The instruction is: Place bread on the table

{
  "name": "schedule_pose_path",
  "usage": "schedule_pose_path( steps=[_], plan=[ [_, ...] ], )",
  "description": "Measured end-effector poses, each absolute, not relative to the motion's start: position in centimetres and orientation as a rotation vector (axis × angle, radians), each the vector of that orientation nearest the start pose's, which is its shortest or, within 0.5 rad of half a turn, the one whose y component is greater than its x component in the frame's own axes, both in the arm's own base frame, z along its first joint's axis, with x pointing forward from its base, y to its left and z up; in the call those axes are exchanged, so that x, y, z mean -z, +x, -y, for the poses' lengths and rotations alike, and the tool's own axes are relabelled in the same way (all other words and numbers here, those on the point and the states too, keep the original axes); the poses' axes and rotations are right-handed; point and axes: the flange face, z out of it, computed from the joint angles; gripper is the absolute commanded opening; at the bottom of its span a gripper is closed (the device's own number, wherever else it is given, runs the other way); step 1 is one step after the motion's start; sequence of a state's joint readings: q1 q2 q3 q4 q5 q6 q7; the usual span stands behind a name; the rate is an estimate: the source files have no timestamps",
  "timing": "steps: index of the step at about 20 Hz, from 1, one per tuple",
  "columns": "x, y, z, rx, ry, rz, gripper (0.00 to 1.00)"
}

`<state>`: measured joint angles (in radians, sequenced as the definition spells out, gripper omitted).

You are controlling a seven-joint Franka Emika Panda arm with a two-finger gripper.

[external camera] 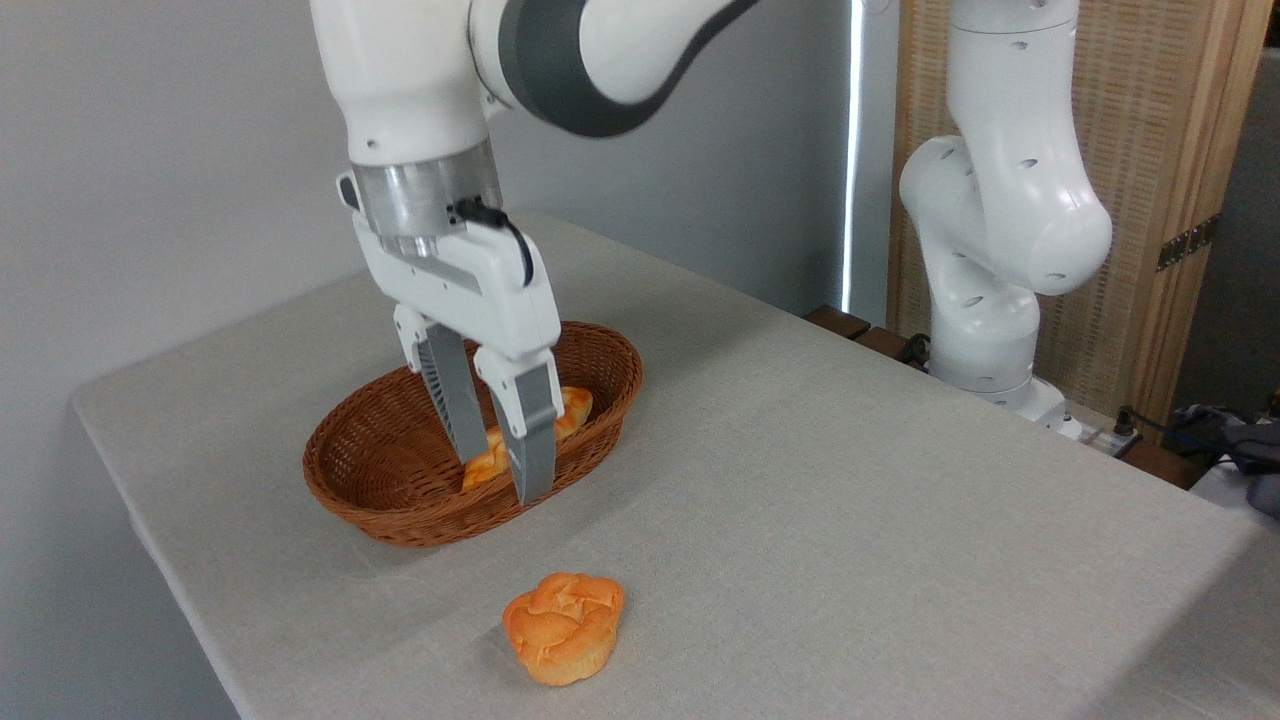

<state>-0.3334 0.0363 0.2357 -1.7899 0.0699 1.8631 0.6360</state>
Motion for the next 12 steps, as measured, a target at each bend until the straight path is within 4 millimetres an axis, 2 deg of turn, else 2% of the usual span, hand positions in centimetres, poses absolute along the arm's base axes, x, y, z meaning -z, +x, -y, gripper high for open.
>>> schedule_pose_path(
  steps=[8,10,12],
  plan=[
    [-60.5,55.6,2.9,-0.025,-2.961,-1.059,1.00],
    [-61.8,55.4,2.8,-0.015,-2.961,-1.055,1.00],
    [-62.4,55.4,3.2,0.000,-2.954,-1.065,1.00]
  ],
)
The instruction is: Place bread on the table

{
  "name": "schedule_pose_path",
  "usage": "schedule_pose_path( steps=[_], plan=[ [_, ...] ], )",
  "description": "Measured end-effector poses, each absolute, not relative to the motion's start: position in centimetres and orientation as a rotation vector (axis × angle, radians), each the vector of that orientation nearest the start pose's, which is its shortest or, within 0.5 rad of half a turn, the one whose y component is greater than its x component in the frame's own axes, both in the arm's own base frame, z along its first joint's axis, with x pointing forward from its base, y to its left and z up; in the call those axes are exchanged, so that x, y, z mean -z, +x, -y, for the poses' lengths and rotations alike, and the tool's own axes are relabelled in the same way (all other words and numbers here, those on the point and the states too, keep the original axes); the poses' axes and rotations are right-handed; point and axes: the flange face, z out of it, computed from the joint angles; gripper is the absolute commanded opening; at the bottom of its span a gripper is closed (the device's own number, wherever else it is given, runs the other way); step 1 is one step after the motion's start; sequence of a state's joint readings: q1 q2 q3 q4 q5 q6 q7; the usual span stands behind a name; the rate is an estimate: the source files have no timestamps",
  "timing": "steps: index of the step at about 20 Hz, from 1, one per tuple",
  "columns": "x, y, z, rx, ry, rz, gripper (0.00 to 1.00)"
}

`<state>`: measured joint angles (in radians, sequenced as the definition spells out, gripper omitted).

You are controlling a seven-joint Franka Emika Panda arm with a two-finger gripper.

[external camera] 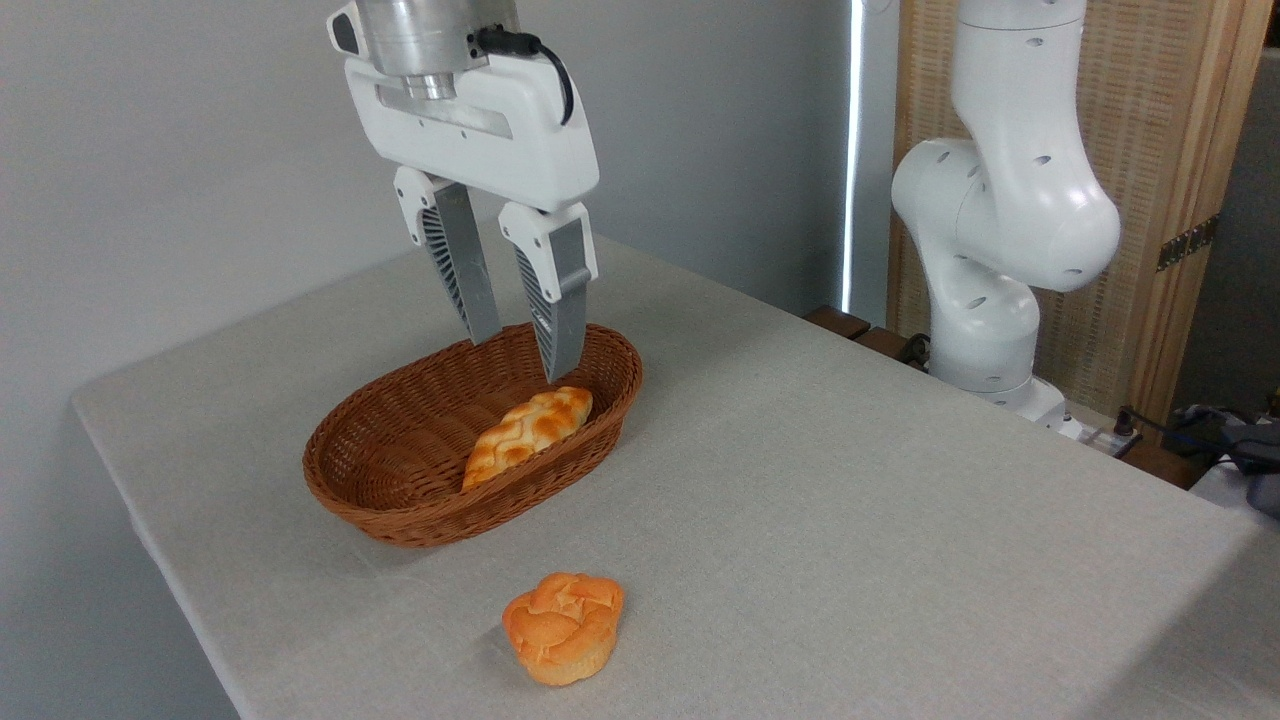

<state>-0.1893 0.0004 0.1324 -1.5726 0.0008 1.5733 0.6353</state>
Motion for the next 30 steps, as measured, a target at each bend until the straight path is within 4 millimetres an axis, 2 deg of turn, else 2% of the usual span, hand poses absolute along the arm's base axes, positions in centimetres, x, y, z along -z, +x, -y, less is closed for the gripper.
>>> schedule_pose_path(
  steps=[4,17,21,25,30],
  plan=[
    [-62.3,55.4,4.9,-0.002,-2.937,-1.112,1.00],
    [-61.8,55.7,3.2,-0.014,-2.949,-1.087,1.00],
    [-61.7,55.8,3.4,-0.017,-2.947,-1.093,1.00],
    [-61.1,55.8,3.7,-0.036,-2.912,-1.195,1.00],
    [-60.9,55.6,3.6,0.021,-2.896,-1.204,1.00]
  ],
)
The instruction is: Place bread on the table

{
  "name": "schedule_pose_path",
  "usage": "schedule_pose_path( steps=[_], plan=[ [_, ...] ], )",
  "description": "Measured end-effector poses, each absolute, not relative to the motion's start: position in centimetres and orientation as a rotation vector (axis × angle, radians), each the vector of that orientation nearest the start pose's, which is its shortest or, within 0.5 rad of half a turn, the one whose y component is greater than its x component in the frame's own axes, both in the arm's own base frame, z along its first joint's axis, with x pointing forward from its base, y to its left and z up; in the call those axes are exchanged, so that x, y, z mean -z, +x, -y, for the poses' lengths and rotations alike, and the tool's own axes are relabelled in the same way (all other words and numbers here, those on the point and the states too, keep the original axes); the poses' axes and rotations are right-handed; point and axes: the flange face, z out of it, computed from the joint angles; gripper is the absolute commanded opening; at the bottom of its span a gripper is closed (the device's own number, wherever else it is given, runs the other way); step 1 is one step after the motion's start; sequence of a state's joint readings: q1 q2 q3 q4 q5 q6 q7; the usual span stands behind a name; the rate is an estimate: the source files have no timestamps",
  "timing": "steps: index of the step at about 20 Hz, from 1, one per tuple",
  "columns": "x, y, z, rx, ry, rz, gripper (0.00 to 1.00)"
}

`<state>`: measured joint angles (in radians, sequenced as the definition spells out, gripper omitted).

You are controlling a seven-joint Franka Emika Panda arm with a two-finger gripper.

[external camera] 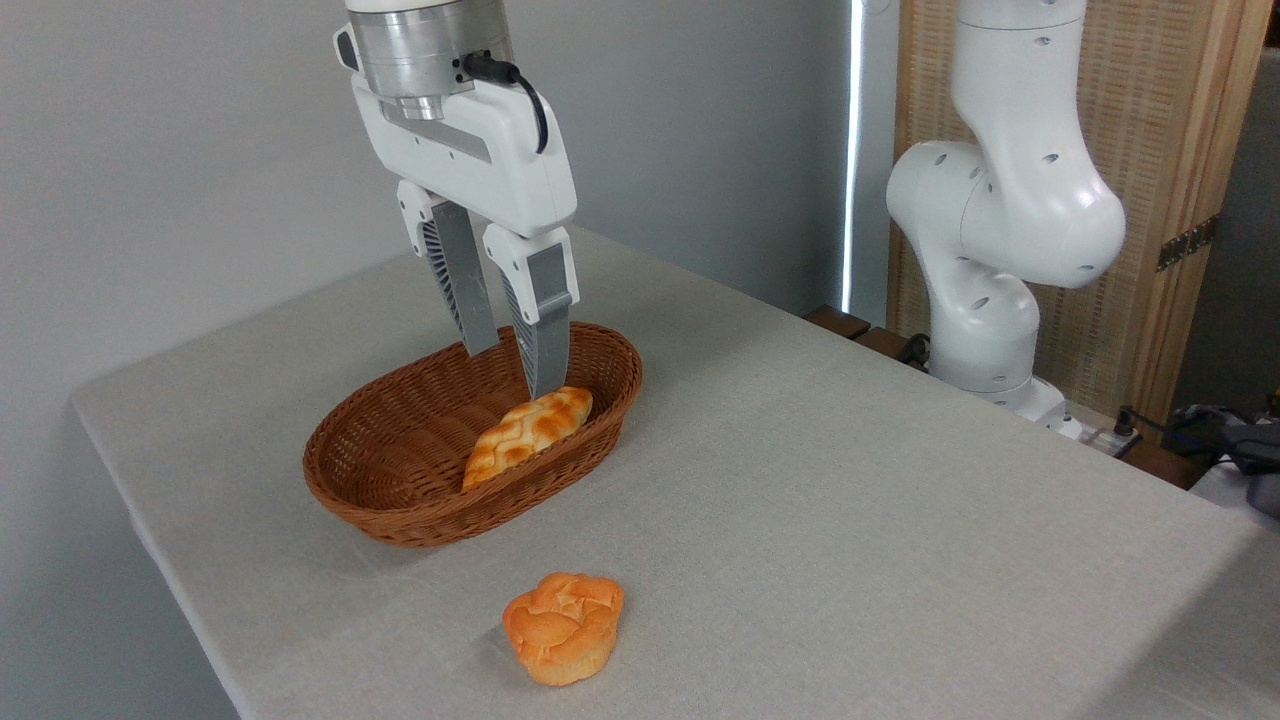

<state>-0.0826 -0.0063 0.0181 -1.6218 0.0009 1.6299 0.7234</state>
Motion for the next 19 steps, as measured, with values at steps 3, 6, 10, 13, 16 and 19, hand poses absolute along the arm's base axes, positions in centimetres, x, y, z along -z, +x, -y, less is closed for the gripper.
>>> schedule_pose_path(
  steps=[3,6,10,13,16,19],
  plan=[
    [-60.94,55.28,3.46,0.021,-2.897,-1.202,1.00],
    [-60.90,55.22,3.26,0.019,-2.900,-1.197,1.00],
    [-60.88,55.23,3.02,0.018,-2.902,-1.190,1.00],
    [-60.87,55.23,3.01,0.018,-2.902,-1.190,1.00],
    [-60.90,55.22,3.00,0.019,-2.902,-1.190,1.00],
    [-60.92,55.21,2.97,0.019,-2.903,-1.189,1.00]
  ],
)
